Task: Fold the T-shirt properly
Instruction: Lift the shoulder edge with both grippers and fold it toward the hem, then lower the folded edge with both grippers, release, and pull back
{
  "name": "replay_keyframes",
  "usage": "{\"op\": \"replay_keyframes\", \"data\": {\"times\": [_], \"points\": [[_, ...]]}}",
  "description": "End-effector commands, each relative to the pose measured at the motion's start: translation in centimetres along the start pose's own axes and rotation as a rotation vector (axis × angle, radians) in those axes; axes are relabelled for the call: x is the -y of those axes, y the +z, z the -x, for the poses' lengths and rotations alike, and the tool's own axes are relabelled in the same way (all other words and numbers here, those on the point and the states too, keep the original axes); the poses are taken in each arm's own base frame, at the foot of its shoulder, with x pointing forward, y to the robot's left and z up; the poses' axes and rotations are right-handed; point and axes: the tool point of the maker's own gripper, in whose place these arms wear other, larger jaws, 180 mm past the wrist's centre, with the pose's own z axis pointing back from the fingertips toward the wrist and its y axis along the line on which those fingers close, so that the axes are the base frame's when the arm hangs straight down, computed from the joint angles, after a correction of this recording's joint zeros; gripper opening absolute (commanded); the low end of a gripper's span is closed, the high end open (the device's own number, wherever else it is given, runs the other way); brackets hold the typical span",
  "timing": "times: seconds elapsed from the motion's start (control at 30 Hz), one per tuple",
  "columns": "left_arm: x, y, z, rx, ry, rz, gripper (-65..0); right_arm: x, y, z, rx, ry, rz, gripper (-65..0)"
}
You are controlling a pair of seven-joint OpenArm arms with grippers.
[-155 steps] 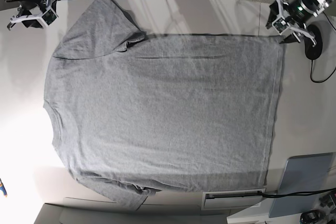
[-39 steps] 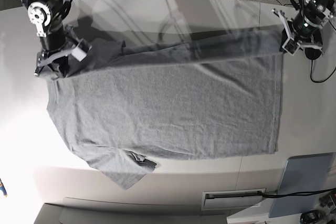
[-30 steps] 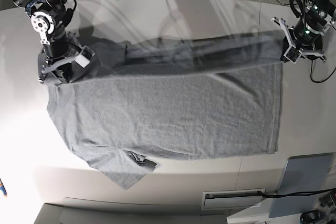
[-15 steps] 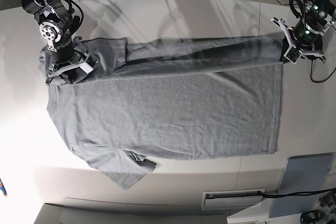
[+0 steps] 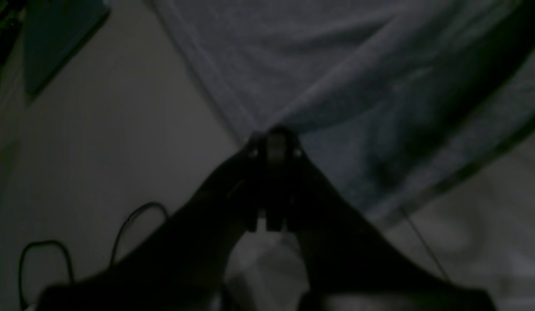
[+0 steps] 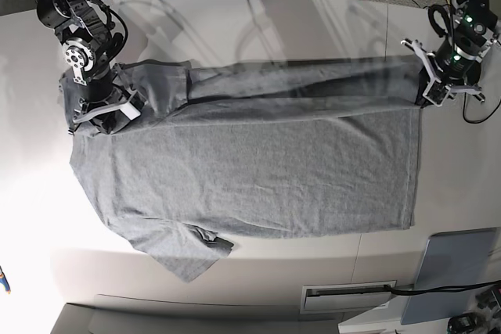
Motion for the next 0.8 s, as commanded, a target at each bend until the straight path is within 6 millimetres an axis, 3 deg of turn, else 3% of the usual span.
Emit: {"op": "replay_keyframes", "data": {"times": [0.0,0.2,0.53,0.67,0.73,0.77], "points": [[-1.1,0.1,-0.9,0.032,-0.009,-0.02,-65.0,1.7,-0.1,0.1,-0.001,0.007,0.051,-65.0],[-2.2,-0.9,0.2,0.013,0.025,-0.033,-65.0,1.8,-0.1,0.0,0.001,0.007,0.052,-65.0],[-2.5,-1.5,-0.4,0.036,0.051,-0.024,-65.0,1.4,-0.2,0.0,0.002,-0.041,0.024,-65.0],[-2.5,-1.5,-0.4,0.037,0.052,-0.025,-65.0,1.4,-0.2,0.0,0.003,-0.041,0.025,-51.6],[-2.7,-1.4,-0.4,0.038,0.056,-0.035,-65.0,1.7,-0.2,0.0,0.001,-0.047,0.036,-49.4],[-3.0,-1.4,-0.4,0.04,0.066,-0.048,-60.1,2.1,-0.2,0.0,-0.001,-0.057,0.061,-49.4]]}}
